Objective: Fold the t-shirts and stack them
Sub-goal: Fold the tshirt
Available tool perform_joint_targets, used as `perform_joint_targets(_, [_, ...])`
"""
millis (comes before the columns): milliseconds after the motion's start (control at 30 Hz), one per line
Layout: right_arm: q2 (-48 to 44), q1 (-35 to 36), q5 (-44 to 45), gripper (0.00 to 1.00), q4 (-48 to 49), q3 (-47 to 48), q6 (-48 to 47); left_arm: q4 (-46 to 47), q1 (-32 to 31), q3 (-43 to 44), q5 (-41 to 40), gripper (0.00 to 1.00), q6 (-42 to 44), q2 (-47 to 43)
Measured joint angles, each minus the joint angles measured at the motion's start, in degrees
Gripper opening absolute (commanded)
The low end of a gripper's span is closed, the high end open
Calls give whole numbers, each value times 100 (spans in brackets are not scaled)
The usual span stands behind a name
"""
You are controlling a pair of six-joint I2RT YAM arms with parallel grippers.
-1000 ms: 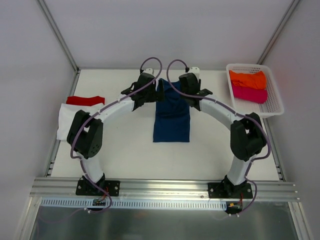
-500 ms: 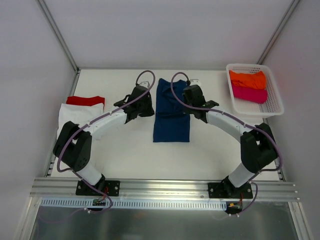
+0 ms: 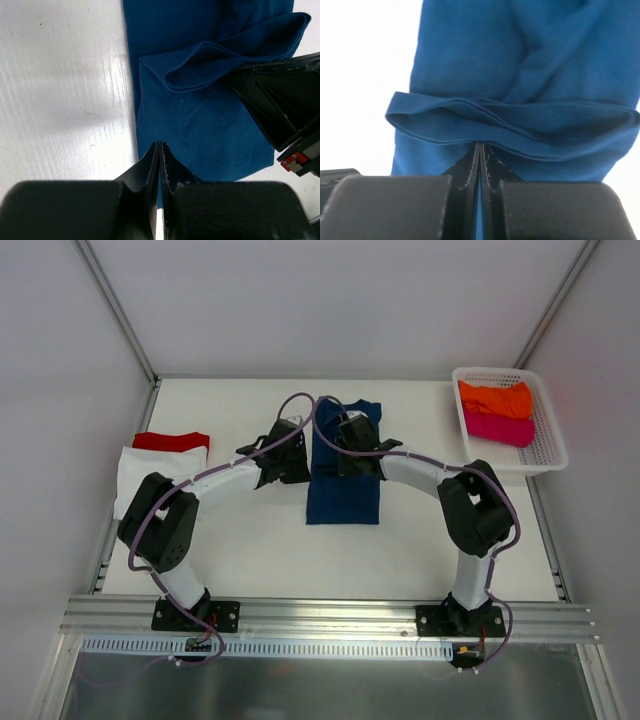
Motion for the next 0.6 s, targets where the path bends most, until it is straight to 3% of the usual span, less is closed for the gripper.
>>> perform_joint_targets(333, [667,94,7,1,-42,892,-9,66,-2,-240,-2,0,0,-59])
perform_joint_targets(600, [1368,94,267,0,-348,1821,-155,87,-2,-640,22,0,-28,-713])
